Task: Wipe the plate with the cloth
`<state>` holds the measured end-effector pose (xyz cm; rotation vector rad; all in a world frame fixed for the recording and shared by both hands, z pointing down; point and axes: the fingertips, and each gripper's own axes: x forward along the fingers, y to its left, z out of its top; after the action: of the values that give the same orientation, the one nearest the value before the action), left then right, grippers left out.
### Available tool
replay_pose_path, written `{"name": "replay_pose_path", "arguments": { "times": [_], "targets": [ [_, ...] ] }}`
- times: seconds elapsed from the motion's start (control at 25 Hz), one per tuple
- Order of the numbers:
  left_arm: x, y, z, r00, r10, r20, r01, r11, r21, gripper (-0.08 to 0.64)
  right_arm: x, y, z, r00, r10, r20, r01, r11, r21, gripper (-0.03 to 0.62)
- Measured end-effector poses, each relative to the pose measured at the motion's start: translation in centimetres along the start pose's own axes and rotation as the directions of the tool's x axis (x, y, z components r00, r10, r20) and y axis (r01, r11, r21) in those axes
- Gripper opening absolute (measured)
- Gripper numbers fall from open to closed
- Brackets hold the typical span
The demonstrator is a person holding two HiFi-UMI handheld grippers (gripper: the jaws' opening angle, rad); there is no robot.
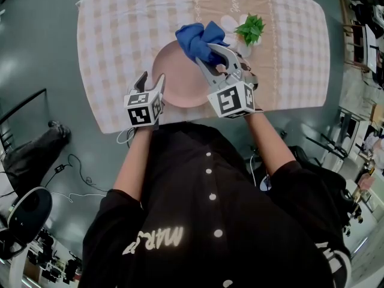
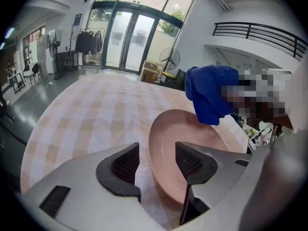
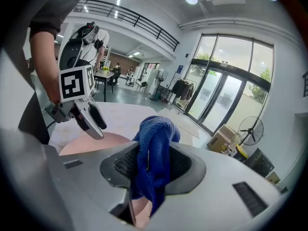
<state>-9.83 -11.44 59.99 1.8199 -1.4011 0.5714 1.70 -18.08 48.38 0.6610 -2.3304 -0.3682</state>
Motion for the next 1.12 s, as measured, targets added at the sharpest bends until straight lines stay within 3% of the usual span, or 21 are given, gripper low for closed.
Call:
{"name": "replay_pose_path", "arguments": {
  "times": [0.28, 0.48, 0.68, 1.12],
  "targets": [
    [1.1, 0.5, -1.3, 0.998, 0.000, -0.059, -0.004, 0.998, -0.065, 0.204, 2.3, 1.2, 0.1, 0.999, 0.033, -0.015, -0.034, 0.997, -0.071, 0.121],
    [1.8, 0.9, -1.9, 0.997, 0.003, -0.083, -0.009, 0.997, -0.078, 0.116, 3.6, 2.3, -0.1, 0.998, 0.056, -0.040, -0.060, 0.992, -0.110, 0.122],
    [2.0, 0.9, -2.0, 0.995, -0.004, -0.100, -0.006, 0.995, -0.102, 0.098, 4.5, 3.2, -0.4, 0.994, 0.087, -0.070, -0.097, 0.985, -0.145, 0.122],
    [2.1, 1.4, -2.2, 0.991, -0.018, -0.136, -0.004, 0.987, -0.163, 0.034, 6.1, 5.1, -0.4, 0.985, 0.148, -0.089, -0.160, 0.976, -0.148, 0.123]
  ]
}}
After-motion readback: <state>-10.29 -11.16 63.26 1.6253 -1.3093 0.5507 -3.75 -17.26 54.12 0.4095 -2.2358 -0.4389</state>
